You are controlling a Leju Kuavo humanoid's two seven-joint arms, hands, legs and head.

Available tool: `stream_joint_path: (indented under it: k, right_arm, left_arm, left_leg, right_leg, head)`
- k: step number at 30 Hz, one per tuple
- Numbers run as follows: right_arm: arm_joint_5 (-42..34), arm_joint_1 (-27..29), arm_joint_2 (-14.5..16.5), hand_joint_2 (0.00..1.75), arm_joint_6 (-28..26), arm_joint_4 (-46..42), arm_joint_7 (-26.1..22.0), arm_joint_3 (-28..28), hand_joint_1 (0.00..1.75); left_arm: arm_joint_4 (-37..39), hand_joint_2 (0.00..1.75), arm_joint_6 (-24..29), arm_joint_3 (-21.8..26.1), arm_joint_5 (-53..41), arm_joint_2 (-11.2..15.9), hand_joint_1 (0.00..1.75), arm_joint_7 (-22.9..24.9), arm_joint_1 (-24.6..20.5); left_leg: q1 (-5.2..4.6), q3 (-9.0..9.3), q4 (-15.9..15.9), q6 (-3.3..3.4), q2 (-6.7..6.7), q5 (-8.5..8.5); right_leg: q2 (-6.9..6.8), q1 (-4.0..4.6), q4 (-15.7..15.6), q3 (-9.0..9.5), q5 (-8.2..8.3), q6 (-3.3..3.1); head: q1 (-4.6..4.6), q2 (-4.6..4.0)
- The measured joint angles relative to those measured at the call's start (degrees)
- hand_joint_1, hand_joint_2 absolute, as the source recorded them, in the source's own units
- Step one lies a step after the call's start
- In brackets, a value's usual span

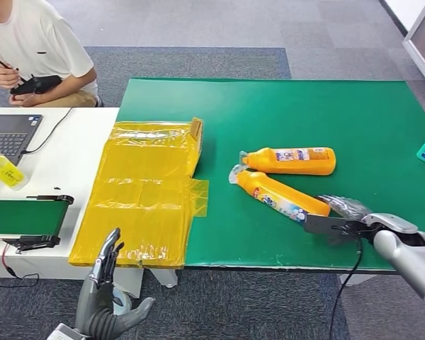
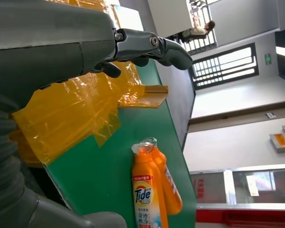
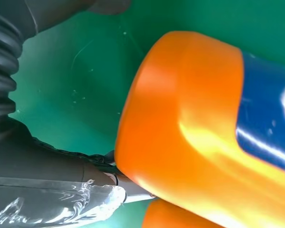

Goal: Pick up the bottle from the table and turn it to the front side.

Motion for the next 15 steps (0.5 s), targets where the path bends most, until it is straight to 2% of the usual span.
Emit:
stream_joint_path:
  k: [15]
  right_arm:
    - [1.23,-0.38,1.49,1.75,-0.2,1.1,0.03,0.32,0.0]
  left_arm:
    - [0.32,1.75,-0.03,-0.01,-0.37,0.04,0.0,0.0,0.01]
  left_leg:
    - [0.0,0.0,0.0,0.0,0.0,0.01]
  right_leg:
    - [0.0,0.0,0.0,0.0,0.01,0.01]
  head:
    - [-0.01,0.0]
